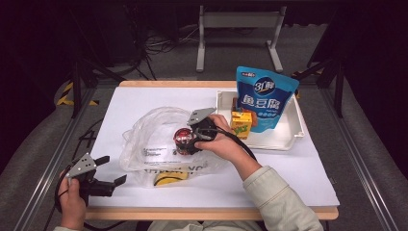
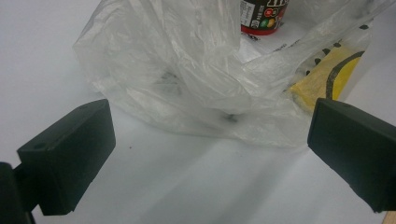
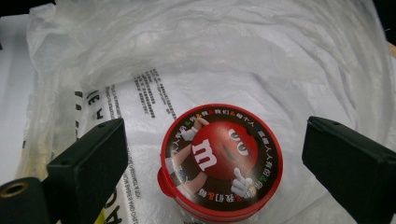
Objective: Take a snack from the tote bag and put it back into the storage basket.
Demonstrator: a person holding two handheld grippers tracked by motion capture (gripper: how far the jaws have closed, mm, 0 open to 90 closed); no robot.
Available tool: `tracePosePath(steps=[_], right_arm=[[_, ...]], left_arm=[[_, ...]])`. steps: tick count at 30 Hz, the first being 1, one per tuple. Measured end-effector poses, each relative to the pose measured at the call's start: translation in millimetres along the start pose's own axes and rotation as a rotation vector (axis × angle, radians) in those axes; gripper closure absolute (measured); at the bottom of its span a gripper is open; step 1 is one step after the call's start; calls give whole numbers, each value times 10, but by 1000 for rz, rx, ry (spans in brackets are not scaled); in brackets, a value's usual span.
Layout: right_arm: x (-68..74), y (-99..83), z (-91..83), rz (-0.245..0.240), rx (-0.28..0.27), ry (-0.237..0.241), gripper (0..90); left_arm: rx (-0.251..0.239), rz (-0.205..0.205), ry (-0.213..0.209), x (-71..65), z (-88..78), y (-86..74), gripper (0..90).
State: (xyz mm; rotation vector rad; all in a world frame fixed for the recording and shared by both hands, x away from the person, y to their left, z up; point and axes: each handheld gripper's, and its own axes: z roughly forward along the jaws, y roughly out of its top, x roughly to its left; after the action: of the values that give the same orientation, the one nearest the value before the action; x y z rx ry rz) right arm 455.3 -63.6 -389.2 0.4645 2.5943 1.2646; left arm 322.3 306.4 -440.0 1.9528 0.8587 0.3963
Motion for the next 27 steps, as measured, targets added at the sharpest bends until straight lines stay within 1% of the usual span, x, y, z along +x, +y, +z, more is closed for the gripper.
tracePosePath(steps=[11,16,27], right_arm=[[-11,-101,132,7,29,0,77],[-15,-139,196,2,56,-2,77],[-19,-192,279,-4,89,-11,79]], left_arm=[[2,1,-1,0,1,0,14],[-1,-3,-2,1,-3,0,14],[-5,-2,-3,0,-14,3,14]])
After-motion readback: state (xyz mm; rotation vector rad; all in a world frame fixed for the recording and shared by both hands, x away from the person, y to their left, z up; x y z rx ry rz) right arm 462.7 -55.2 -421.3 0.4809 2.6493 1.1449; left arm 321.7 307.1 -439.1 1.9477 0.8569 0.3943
